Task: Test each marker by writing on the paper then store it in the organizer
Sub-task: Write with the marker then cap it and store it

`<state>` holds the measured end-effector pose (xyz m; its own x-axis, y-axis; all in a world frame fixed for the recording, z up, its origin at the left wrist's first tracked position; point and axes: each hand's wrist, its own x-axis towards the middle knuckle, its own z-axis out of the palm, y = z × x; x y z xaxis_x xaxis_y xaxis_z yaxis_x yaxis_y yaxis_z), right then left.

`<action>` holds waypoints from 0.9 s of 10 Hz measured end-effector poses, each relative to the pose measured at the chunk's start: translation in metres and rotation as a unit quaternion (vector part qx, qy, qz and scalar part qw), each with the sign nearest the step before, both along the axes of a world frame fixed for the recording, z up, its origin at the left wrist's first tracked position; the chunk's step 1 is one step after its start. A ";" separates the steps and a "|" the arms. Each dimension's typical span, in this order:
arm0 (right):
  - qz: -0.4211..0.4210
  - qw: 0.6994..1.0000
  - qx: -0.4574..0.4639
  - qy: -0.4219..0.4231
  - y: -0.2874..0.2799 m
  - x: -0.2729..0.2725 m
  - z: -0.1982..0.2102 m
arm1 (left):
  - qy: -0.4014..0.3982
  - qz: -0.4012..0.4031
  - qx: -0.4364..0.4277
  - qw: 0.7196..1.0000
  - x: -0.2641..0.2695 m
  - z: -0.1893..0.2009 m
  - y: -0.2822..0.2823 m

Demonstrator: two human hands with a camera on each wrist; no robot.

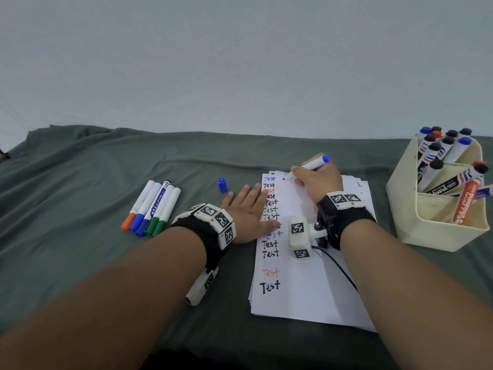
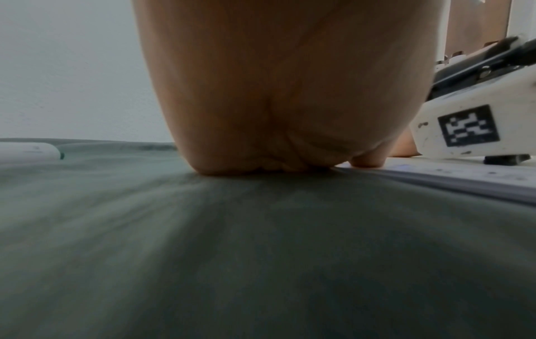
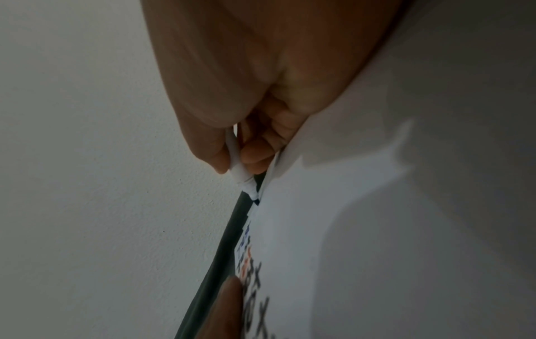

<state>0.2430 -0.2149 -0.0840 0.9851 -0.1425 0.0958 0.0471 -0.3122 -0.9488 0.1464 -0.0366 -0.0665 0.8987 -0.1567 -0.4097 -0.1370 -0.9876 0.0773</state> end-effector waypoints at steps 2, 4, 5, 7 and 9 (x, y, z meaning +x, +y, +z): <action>0.002 1.000 0.019 0.006 -0.001 0.000 0.001 | -0.001 0.002 -0.002 1.000 0.000 0.001 -0.001; -0.002 1.000 0.015 0.001 -0.002 -0.003 0.004 | 0.002 0.003 0.000 1.000 -0.003 0.005 -0.002; 0.005 1.000 0.023 0.010 -0.001 -0.004 0.006 | 0.000 0.005 0.000 1.000 -0.004 0.006 -0.003; 0.004 0.999 0.039 0.001 -0.002 -0.006 0.004 | -0.001 0.006 0.002 1.000 -0.004 0.006 -0.003; -0.052 0.991 0.119 -0.043 -0.003 -0.009 0.014 | -0.001 0.008 -0.002 1.000 -0.004 0.005 -0.002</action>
